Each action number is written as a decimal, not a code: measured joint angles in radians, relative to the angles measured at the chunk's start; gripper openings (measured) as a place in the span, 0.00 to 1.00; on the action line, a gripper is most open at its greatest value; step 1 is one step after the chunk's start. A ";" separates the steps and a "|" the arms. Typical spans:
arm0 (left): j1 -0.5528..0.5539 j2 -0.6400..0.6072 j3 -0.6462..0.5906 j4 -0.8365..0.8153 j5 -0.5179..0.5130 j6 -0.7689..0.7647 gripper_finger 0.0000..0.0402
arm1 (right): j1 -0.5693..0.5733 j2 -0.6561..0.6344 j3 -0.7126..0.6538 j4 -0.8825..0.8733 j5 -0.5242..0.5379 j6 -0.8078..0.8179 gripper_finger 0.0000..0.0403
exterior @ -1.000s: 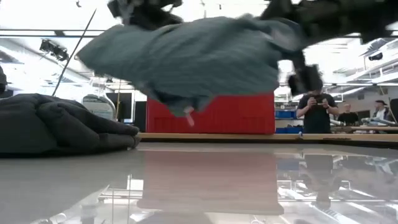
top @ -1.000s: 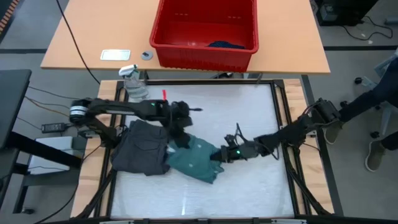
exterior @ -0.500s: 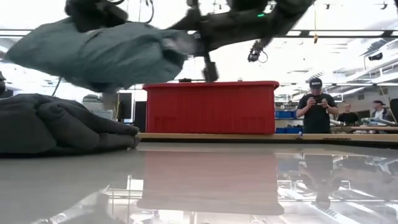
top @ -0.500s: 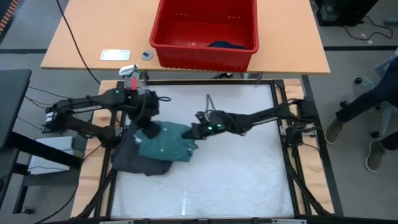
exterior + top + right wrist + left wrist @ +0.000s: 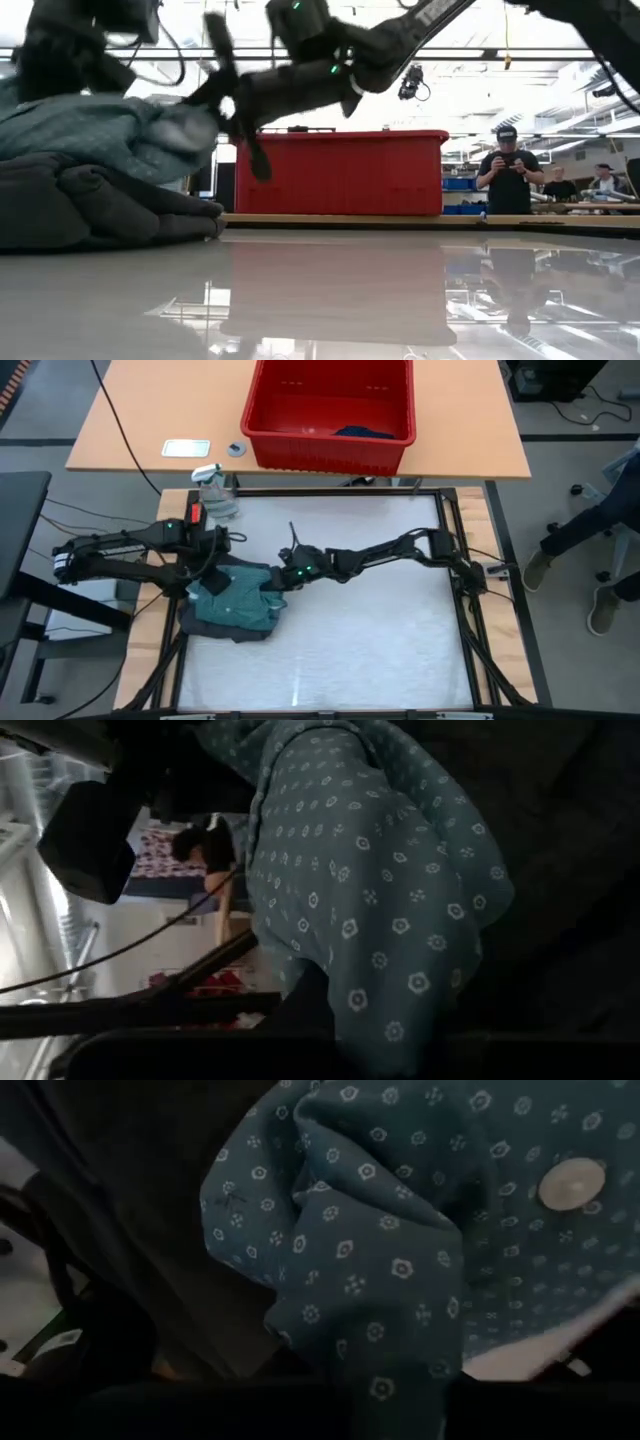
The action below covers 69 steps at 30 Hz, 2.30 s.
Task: Fold Laundry from Bin
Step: Stack the green polo shirt on top of the gray short on the table, then adjust the red organizer bin on the table
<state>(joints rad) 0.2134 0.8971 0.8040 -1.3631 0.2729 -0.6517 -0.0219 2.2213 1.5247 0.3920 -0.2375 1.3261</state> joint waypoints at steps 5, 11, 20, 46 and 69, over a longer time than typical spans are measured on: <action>-0.005 -0.017 -0.093 0.065 -0.059 -0.014 0.05 | 0.000 0.117 0.087 0.002 -0.007 -0.026 0.08; -0.008 -0.009 -0.060 0.059 -0.123 -0.015 0.19 | -0.002 0.132 0.114 -0.030 -0.045 -0.095 0.34; -0.010 -0.009 0.108 -0.143 -0.126 0.006 0.45 | -0.008 -0.105 0.110 -0.582 0.177 -0.333 0.56; -0.146 -0.015 0.062 0.312 -0.230 -0.171 0.40 | 0.078 -0.129 0.108 -0.742 0.191 -0.533 0.36; 0.246 0.409 0.364 1.089 -0.545 0.855 0.62 | -0.443 -0.733 0.110 -1.267 0.471 -1.753 0.66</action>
<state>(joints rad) 0.4592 1.3060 1.1683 -0.2744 -0.2718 0.2033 -0.4645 1.4884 1.6344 -0.8754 0.2335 -0.4265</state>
